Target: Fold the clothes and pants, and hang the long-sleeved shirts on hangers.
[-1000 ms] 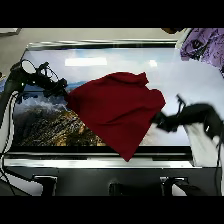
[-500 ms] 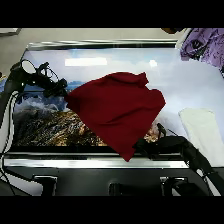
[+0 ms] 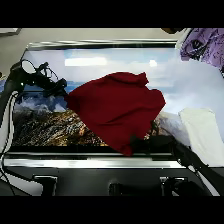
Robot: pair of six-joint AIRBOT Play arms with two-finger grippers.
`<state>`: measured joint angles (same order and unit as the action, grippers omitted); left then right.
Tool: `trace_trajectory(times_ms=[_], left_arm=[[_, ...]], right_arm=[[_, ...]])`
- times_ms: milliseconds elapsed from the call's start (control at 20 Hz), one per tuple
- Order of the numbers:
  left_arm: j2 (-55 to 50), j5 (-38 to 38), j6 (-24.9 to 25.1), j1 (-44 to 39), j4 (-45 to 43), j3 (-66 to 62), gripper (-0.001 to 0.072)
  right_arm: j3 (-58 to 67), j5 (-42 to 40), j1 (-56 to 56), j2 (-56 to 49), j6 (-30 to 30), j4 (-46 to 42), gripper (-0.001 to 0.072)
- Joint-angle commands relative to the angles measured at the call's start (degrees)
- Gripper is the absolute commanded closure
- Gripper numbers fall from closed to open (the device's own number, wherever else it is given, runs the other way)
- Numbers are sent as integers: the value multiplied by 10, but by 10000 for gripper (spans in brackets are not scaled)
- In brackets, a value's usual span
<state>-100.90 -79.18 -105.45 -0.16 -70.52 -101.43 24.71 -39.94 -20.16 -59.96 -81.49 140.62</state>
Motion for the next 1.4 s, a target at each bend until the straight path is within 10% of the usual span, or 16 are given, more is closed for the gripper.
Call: trace_trajectory(times_ms=[0,450,800,1350], left_arm=[[21,3,16,13,1,-34,693],[305,158,90,90,-3,-170,693],[522,203,90,95,-100,-158,694],[263,202,182,94,-77,-116,694]], right_arm=[[116,-36,47,7,-19,-16,684],[671,-227,222,75,-32,-64,684],[747,-234,222,214,70,-161,685],[744,-359,207,-69,79,-249,683]])
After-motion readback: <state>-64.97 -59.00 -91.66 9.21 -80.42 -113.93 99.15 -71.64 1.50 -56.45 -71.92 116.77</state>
